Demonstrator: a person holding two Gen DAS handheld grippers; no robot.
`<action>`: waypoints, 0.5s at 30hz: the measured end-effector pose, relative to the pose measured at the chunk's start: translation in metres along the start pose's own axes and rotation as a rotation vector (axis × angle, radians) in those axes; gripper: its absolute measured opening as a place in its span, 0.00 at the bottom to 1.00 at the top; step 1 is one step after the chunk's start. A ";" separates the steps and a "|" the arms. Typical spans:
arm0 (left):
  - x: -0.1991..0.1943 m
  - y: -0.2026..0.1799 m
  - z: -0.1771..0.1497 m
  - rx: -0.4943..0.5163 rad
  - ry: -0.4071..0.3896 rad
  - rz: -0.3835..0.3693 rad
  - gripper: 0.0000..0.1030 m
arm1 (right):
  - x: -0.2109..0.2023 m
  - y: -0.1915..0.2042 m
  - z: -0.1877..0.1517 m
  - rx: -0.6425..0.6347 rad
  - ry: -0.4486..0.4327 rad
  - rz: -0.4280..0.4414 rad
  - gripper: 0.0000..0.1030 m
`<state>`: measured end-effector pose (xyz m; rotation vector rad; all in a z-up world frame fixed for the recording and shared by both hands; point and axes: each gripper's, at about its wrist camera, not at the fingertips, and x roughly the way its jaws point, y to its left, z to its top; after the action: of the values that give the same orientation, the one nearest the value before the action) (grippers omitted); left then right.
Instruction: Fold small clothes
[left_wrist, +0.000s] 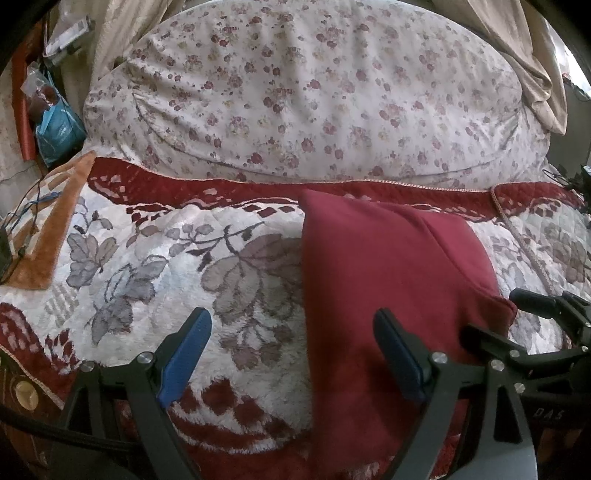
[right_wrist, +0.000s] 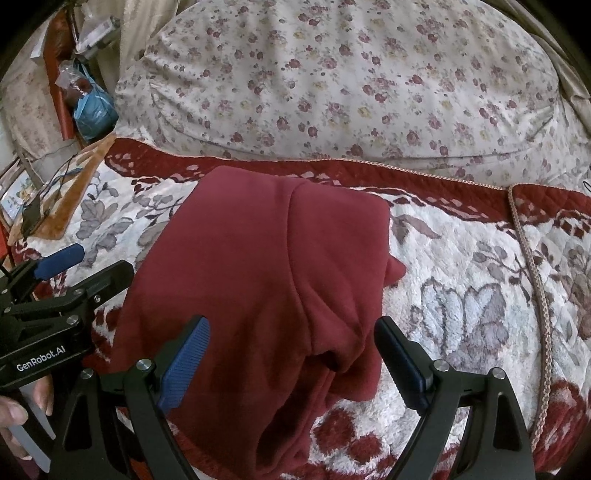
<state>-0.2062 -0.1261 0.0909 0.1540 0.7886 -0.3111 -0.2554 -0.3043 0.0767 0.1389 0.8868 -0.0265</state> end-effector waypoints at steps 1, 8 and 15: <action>0.000 0.000 0.000 0.000 0.000 0.000 0.86 | 0.001 0.000 0.001 -0.001 0.002 -0.001 0.91; 0.005 0.000 -0.001 0.004 0.010 -0.010 0.86 | 0.007 0.001 0.008 -0.007 0.015 -0.008 0.91; 0.020 0.003 0.009 0.005 0.027 -0.026 0.86 | 0.015 0.000 0.017 0.003 0.024 -0.014 0.91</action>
<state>-0.1854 -0.1295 0.0825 0.1527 0.8170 -0.3365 -0.2326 -0.3064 0.0757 0.1358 0.9119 -0.0387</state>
